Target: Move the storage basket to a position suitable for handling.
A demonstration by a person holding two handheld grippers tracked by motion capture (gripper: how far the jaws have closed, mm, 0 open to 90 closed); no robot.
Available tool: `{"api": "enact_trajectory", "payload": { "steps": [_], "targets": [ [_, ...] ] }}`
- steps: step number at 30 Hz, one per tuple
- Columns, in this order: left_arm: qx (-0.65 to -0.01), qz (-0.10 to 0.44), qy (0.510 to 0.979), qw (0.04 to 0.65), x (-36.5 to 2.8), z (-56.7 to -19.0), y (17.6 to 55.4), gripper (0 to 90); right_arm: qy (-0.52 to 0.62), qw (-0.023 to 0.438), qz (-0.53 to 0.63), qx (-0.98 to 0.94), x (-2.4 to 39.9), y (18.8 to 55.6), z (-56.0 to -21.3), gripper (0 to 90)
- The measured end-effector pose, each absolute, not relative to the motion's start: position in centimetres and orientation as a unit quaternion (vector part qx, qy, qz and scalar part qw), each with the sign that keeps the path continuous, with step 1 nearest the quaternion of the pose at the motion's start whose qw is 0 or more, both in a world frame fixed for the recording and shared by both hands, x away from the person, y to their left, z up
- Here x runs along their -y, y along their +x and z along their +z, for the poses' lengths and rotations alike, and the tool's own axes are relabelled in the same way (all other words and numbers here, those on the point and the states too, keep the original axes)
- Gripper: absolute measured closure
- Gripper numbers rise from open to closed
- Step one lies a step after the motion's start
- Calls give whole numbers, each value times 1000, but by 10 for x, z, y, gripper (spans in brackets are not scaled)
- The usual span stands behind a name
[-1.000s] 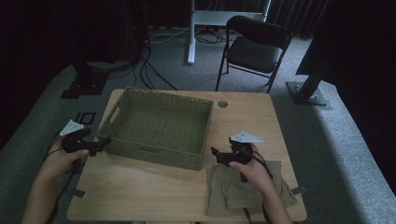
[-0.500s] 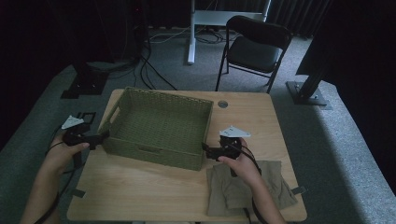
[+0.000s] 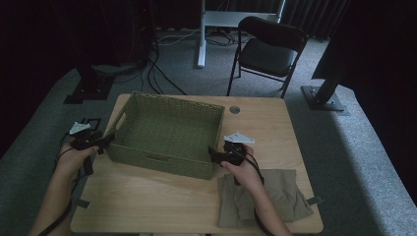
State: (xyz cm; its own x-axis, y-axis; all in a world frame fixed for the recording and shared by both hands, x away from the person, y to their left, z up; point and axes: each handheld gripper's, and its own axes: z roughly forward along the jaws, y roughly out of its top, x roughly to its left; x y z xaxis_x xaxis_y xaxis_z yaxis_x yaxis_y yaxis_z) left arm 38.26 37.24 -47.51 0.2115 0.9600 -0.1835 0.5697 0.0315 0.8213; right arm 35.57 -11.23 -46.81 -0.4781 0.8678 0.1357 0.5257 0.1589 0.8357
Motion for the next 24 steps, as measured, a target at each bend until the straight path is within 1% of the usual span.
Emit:
{"api": "enact_trajectory", "payload": {
  "steps": [1, 3, 5, 8, 10, 12, 13, 17, 24],
  "targets": [
    [-583, 233, 655, 420, -371, -475, 383, 480, 475, 196, 442, -736, 111, 355, -468, 308],
    [-581, 228, 657, 422, -368, -475, 383, 589, 480, 189, 441, -735, 108, 354, -467, 383],
    [-584, 225, 656, 421, -365, -474, 383, 654, 478, 197, 436, -736, 105, 352, -466, 430],
    [-590, 224, 652, 421, -361, -473, 381, 741, 482, 194, 440, -732, 103, 351, -467, 490],
    [-590, 234, 655, 410, -358, -472, 380, 780, 496, 185, 443, -724, 101, 350, -468, 517],
    [-595, 243, 659, 391, -356, -470, 379, 792, 497, 189, 441, -723, 99, 348, -467, 569],
    [-593, 244, 663, 385, -356, -469, 379, 846, 502, 191, 438, -721, 99, 348, -467, 580],
    [-594, 244, 668, 377, -353, -468, 374, 845, 508, 196, 432, -719, 98, 348, -465, 616],
    [-607, 249, 657, 372, -348, -468, 361, 845, 515, 205, 421, -718, 97, 352, -464, 661]
  ]
}}
